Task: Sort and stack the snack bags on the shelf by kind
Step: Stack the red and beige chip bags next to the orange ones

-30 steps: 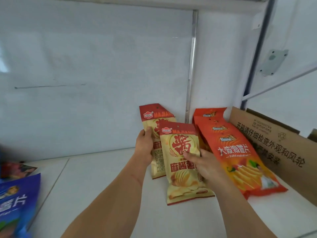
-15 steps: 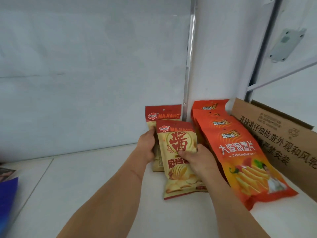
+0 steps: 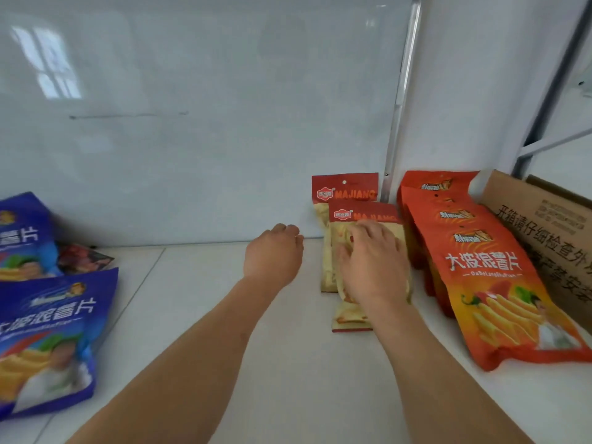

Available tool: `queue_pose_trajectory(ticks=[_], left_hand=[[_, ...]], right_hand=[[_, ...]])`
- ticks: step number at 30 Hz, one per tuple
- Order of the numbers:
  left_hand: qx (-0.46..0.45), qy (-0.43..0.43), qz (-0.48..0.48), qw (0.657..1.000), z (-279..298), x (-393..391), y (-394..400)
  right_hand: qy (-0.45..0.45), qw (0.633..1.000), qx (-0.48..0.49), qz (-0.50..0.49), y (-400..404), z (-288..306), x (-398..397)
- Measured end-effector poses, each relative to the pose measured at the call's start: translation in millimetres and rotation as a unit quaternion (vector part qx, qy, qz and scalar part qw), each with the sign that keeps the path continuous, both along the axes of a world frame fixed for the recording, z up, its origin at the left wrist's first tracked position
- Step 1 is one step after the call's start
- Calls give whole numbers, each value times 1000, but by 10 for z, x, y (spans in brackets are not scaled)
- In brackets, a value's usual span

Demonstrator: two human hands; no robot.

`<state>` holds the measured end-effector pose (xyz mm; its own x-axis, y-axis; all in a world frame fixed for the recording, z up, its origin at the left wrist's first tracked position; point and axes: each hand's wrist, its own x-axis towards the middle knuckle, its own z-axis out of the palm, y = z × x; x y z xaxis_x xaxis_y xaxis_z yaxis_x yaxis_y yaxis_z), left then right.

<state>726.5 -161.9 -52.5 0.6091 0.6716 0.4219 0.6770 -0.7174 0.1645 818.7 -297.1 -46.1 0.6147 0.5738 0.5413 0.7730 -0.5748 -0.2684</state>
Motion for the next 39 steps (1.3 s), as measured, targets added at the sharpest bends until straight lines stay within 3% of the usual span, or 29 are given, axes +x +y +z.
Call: queue_pose_trajectory(ticks=[3, 10, 18, 26, 31, 36, 39], left_hand=[[123, 74, -11, 990, 14, -439, -24], [178, 162, 29, 970, 65, -1365, 132], [206, 144, 78, 965, 257, -2686, 516], [153, 71, 99, 981, 332, -4096, 1001], [129, 5, 141, 982, 334, -4763, 1361], [15, -104, 241, 965, 391, -5303, 1715], [-53, -143, 275, 949, 386, -5640, 1945]], right_hand=[[-34, 996, -40, 75, 186, -4, -316], [-55, 977, -85, 187, 650, -33, -1066], [-53, 966, -92, 235, 1206, 52, -2297], [-6, 962, -92, 258, 1780, 291, -3714], [134, 942, -35, 305, 2166, 387, -4407], [352, 874, -50, 332, 2529, 296, -4996], [419, 846, -42, 327, 2786, 127, -5296]])
